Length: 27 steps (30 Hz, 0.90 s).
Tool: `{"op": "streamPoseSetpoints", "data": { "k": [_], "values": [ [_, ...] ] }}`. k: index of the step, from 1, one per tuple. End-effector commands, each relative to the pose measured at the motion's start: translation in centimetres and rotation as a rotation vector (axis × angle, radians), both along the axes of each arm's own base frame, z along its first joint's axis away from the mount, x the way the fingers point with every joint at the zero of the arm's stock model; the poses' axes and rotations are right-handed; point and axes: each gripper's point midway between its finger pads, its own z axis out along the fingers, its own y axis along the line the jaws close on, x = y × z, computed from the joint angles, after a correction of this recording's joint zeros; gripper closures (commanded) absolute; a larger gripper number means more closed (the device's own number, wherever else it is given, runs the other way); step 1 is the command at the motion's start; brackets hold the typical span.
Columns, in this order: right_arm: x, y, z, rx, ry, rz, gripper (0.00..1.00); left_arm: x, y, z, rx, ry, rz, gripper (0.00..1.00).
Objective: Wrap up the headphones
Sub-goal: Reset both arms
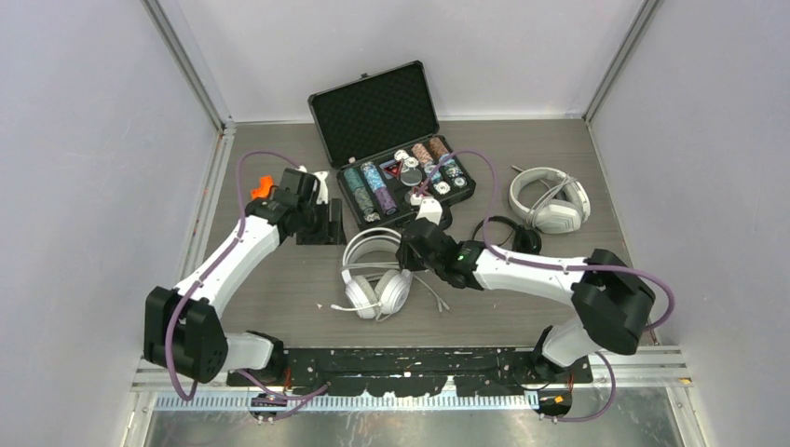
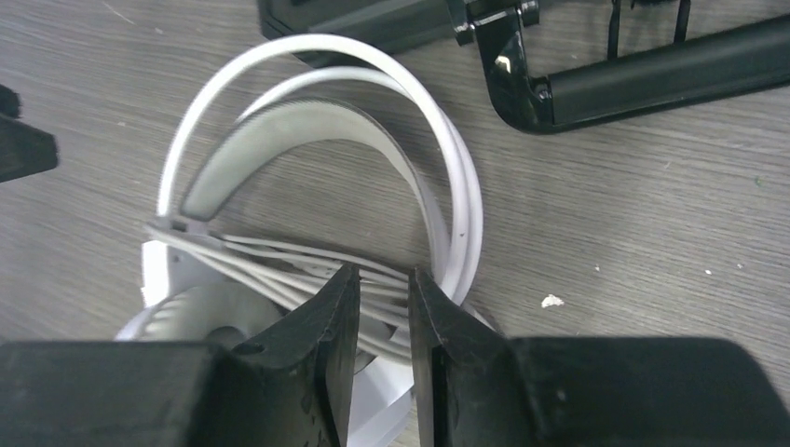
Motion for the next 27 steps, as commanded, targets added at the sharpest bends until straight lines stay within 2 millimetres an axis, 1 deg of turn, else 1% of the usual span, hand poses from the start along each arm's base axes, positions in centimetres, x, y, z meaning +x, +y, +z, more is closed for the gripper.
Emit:
{"op": "streamPoseSetpoints", "data": {
  "k": [1,3,5,10,15,18,20,23,25,27],
  "values": [
    [1.1,-0.2,-0.5,-0.01,-0.03,-0.043,0.71,0.9,-1.1,-0.6,-0.067,0.011,-0.008,0.38],
    [0.2,-1.0,-2.2,-0.008,0.005,-0.058,0.73,0.7,-1.0,-1.4,-0.058,0.038,-0.008,0.38],
    [-0.7,-1.9,-3.4,0.0,0.037,-0.077,0.75,0.6,-0.9,-1.8,-0.054,0.047,-0.006,0.39],
    [-1.4,-3.0,-3.7,0.046,0.044,-0.115,0.77,0.7,-1.2,-1.6,-0.078,0.041,-0.003,0.41],
    [-1.6,-3.0,-3.1,0.067,0.036,-0.104,0.78,0.6,-2.2,-0.8,-0.143,0.039,-0.013,0.41],
    [-1.7,-2.3,-1.9,0.096,0.024,-0.066,0.75,0.5,-2.5,-0.1,-0.167,0.025,-0.019,0.41],
    [-1.7,-2.0,-0.2,0.107,0.009,-0.044,0.72,0.5,-2.5,0.5,-0.167,0.012,-0.025,0.41],
    [-2.2,-2.0,2.3,0.127,-0.006,-0.015,0.67,0.4,-2.3,1.8,-0.166,-0.023,-0.043,0.4],
    [-2.6,-2.2,4.2,0.153,-0.025,0.005,0.63,0.3,-2.2,3.0,-0.16,-0.055,-0.059,0.4],
    [-3.0,-2.7,6.2,0.157,-0.047,0.027,0.58,0.1,-2.1,4.8,-0.163,-0.093,-0.074,0.4]
  ]
}}
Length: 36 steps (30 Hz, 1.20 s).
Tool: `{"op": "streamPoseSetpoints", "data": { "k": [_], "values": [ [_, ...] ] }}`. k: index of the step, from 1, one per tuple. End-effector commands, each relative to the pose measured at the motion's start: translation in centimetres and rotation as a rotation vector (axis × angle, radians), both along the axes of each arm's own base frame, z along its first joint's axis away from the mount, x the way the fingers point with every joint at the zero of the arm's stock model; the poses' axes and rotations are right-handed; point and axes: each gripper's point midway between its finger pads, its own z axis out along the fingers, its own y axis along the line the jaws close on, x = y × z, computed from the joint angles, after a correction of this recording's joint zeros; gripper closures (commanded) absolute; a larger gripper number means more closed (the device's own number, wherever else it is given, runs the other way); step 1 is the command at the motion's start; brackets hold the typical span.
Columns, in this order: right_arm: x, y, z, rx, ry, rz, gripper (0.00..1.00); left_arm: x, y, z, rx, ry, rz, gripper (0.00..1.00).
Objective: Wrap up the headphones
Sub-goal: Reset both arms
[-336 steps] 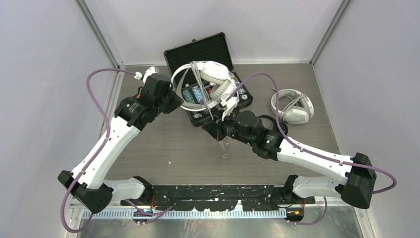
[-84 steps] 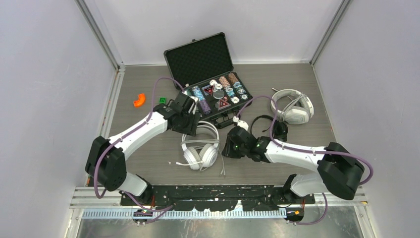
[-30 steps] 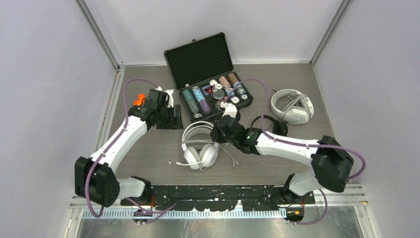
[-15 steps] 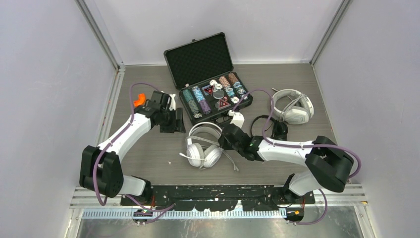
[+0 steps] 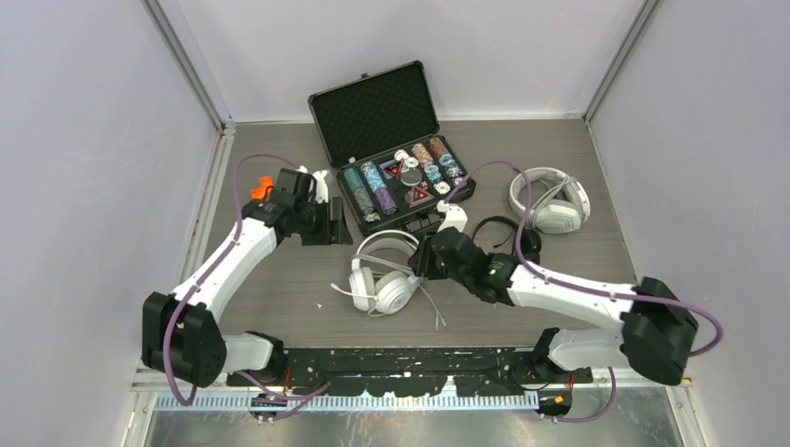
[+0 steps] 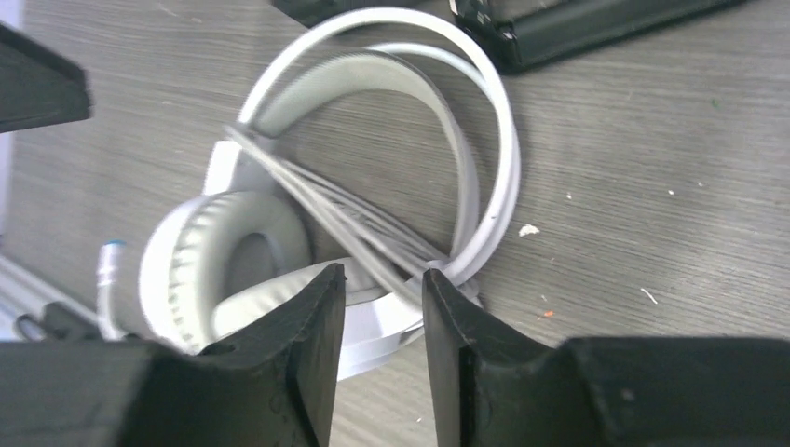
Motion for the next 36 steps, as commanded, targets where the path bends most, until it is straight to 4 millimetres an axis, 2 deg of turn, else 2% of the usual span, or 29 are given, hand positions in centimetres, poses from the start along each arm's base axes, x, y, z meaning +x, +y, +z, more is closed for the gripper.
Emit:
{"op": "streamPoseSetpoints", "data": {
  "k": [1,3,6,8,11,12,15,18,21,24,26,28,31,34,36],
  "values": [
    [-0.3,0.1,7.0,0.066,-0.098,0.054,0.54,0.5,-0.3,6.1,-0.047,-0.161,-0.043,0.4],
    [-0.5,-0.9,9.5,0.051,-0.134,0.059,0.44,0.3,-0.4,9.4,-0.077,-0.235,-0.054,0.4],
    [-0.6,-2.9,13.9,0.026,-0.204,0.04,0.25,-0.5,-0.4,15.6,-0.132,-0.392,-0.063,0.37],
    [-0.9,-4.9,16.5,-0.009,-0.246,0.025,0.19,-1.4,-0.1,19.6,-0.167,-0.5,-0.064,0.27],
    [-1.4,-7.0,20.5,-0.009,-0.312,0.003,0.17,-2.8,0.4,24.4,-0.201,-0.635,-0.061,0.09],
    [-1.6,-7.8,21.5,-0.003,-0.328,-0.013,0.16,-3.3,0.6,25.5,-0.208,-0.664,-0.058,0.01],
    [-2.6,-9.6,24.1,0.034,-0.376,-0.021,0.16,-4.6,1.0,27.1,-0.219,-0.713,-0.063,0.0],
    [-4.1,-10.7,25.6,0.076,-0.416,0.021,0.16,-5.9,1.0,28.1,-0.245,-0.76,-0.083,0.0],
    [-4.7,-12.0,26.5,0.108,-0.444,0.001,0.16,-7.1,1.3,29.2,-0.281,-0.82,-0.073,0.0],
    [-5.0,-12.7,25.9,0.117,-0.431,-0.021,0.18,-7.6,1.6,29.2,-0.282,-0.85,-0.065,0.0],
    [-5.1,-12.8,24.2,0.099,-0.395,-0.029,0.2,-7.2,1.9,28.2,-0.263,-0.844,-0.049,0.0],
    [-5.2,-12.5,21.9,0.078,-0.338,-0.033,0.21,-6.5,2.0,26.4,-0.238,-0.801,-0.034,0.0],
    [-5.6,-11.1,17.7,0.042,-0.238,0.01,0.27,-5.5,1.9,22.8,-0.198,-0.706,-0.028,0.0],
    [-6.0,-8.4,12.9,0.034,-0.118,0.074,0.37,-4.5,1.5,18.6,-0.188,-0.614,-0.019,0.0],
    [-5.9,-7.3,9.7,0.03,-0.01,0.025,0.43,-4.1,1.0,16.4,-0.206,-0.558,-0.011,0.0]
  ]
}}
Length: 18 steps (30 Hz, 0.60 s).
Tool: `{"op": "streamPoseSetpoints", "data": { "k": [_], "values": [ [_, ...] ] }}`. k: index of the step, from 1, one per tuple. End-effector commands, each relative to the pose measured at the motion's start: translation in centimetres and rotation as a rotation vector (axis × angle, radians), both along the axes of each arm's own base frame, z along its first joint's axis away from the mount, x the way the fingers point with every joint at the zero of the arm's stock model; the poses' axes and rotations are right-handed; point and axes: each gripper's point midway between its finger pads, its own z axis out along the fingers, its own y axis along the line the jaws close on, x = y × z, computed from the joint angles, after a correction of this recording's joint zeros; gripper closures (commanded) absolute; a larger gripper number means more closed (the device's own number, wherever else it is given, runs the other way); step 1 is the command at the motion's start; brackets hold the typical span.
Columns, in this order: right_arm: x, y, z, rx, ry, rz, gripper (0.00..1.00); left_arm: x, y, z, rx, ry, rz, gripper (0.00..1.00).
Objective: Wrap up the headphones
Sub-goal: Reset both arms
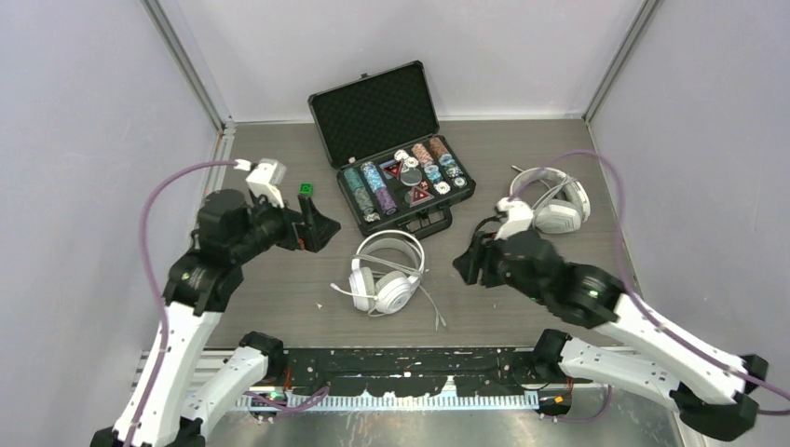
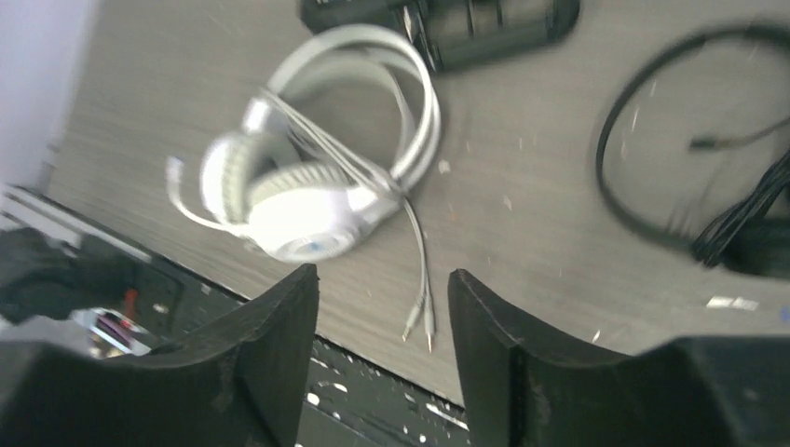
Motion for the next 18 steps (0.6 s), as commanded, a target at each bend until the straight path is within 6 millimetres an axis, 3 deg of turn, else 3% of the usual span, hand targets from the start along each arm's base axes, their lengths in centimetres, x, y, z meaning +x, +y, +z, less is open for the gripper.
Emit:
{"op": "streamPoseSetpoints", "data": {
  "k": [1,6,10,13,18],
  "values": [
    [-0.7,3.5,-6.3,0.024,0.23,-0.029,0.46,1.4,-0.7,-4.0,-0.016,0.085,0.005,0.0],
    [-2.6,5.9,-11.6,-0.108,0.275,-0.047,0.5,1.6,-0.9,-6.8,0.041,0.124,-0.03,0.0],
    [-4.0,7.6,-15.1,-0.191,0.312,-0.021,0.51,1.7,0.3,-8.2,0.123,0.13,-0.006,0.0],
    [-4.2,7.7,-17.5,-0.281,0.317,-0.038,0.51,1.5,0.7,-8.8,0.149,0.128,-0.003,0.0],
    [-3.7,7.1,-19.3,-0.367,0.293,-0.077,0.51,1.1,0.8,-9.1,0.157,0.111,-0.015,0.0]
  ]
}}
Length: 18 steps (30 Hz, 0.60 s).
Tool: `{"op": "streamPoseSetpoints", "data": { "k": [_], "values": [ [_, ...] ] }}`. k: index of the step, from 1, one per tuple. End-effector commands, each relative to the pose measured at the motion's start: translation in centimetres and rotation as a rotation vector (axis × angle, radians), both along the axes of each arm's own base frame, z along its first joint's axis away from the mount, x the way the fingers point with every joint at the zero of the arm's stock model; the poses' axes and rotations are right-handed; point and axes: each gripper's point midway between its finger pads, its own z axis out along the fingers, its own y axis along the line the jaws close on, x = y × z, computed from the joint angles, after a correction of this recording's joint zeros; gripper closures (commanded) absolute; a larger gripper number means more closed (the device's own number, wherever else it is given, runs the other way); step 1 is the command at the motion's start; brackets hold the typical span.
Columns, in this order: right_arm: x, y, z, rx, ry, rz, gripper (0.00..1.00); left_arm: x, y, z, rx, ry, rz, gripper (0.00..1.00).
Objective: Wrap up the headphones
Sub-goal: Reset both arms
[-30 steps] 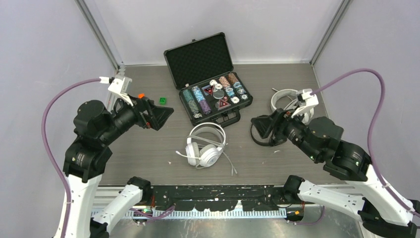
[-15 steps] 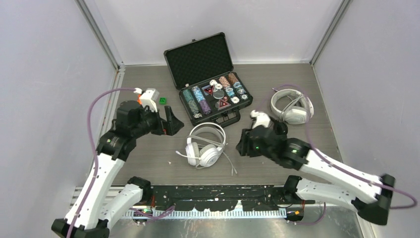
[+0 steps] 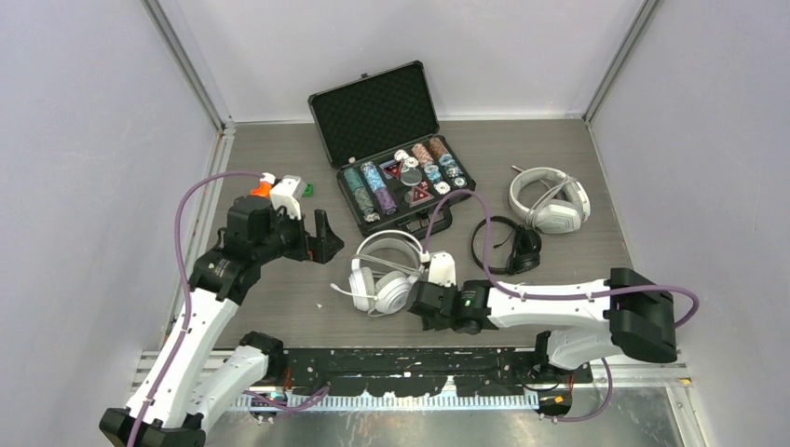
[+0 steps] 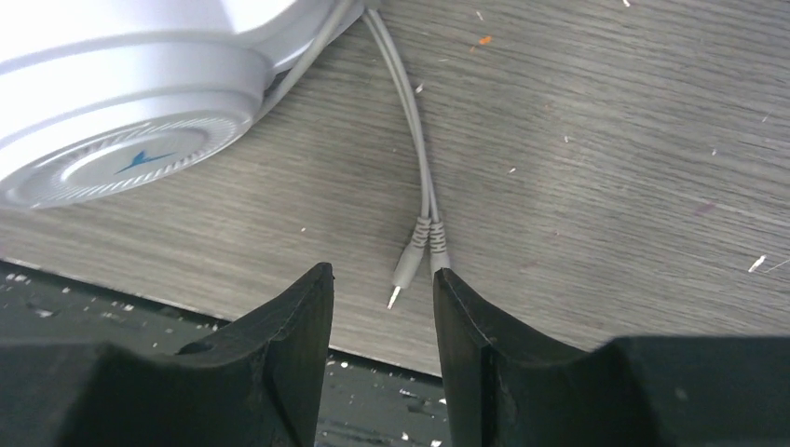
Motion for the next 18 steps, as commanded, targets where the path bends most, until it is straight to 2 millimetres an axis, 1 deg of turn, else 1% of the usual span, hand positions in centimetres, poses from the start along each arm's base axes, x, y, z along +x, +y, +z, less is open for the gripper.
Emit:
{"op": "streamPoseSetpoints", "data": {
  "k": [1,4,7,12,13,14,15,16,17,18],
  "values": [
    [1.7,0.3,0.0,0.003,-0.089,-0.079,0.51,0.1,0.3,0.6,0.022,-0.071,-0.019,0.0],
    [1.4,-0.4,-1.5,-0.028,-0.068,-0.09,0.5,0.0,0.4,0.7,0.029,-0.083,-0.022,0.01],
    [0.9,-0.2,-2.5,-0.03,-0.036,-0.086,0.51,0.0,0.4,0.7,0.027,-0.086,-0.023,0.03],
    [0.5,-0.3,-3.5,-0.046,-0.011,-0.1,0.55,-0.1,0.2,0.7,0.022,-0.083,-0.039,0.1],
    [0.5,-0.4,-3.6,-0.052,-0.008,-0.102,0.59,-0.2,0.1,0.7,0.018,-0.085,-0.043,0.11],
    [0.5,-0.6,-3.7,-0.061,-0.006,-0.108,0.68,-0.2,0.1,0.8,0.016,-0.086,-0.044,0.12],
    [0.5,-0.7,-3.6,-0.062,-0.006,-0.112,0.82,-0.1,0.1,0.7,0.014,-0.085,-0.044,0.13],
    [0.5,-0.6,-3.4,-0.058,-0.008,-0.112,0.91,-0.1,0.0,0.7,0.013,-0.084,-0.043,0.14],
    [0.6,-0.5,-3.1,-0.05,-0.011,-0.114,0.97,-0.1,0.0,0.6,0.014,-0.08,-0.042,0.17],
    [0.7,-0.2,-2.4,-0.024,-0.02,-0.118,0.99,-0.1,0.0,0.5,0.014,-0.074,-0.041,0.19]
  ]
}}
